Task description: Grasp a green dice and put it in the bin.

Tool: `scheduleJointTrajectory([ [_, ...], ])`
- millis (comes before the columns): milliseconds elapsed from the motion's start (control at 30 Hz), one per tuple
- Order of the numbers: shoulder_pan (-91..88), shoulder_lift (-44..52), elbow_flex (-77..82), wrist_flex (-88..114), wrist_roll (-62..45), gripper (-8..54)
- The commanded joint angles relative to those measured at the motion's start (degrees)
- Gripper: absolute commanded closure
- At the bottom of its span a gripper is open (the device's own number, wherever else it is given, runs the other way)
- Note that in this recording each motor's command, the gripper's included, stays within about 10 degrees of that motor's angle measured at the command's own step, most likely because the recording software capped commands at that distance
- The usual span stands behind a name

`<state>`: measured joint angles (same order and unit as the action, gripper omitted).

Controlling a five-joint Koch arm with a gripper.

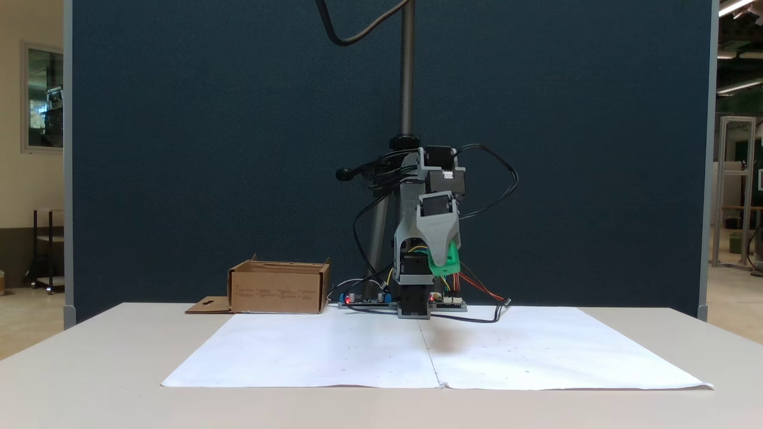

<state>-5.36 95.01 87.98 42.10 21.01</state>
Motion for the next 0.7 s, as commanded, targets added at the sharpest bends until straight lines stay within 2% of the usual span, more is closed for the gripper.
scheduleJointTrajectory([
  [0, 3.43, 3.78, -3.69, -2.37, -5.98, 33.5],
  [200, 16.17, 4.04, -8.17, -0.53, -13.18, 33.5],
  [267, 19.34, 4.83, -11.16, 4.22, -15.03, 33.5],
  [333, 28.74, 5.1, -21.6, 16.42, -16.96, 33.5],
  [467, 39.81, 4.31, -33.13, 27.51, -17.4, 33.5],
  [667, 57.74, 0.09, -39.02, 28.83, -18.19, 33.5],
])
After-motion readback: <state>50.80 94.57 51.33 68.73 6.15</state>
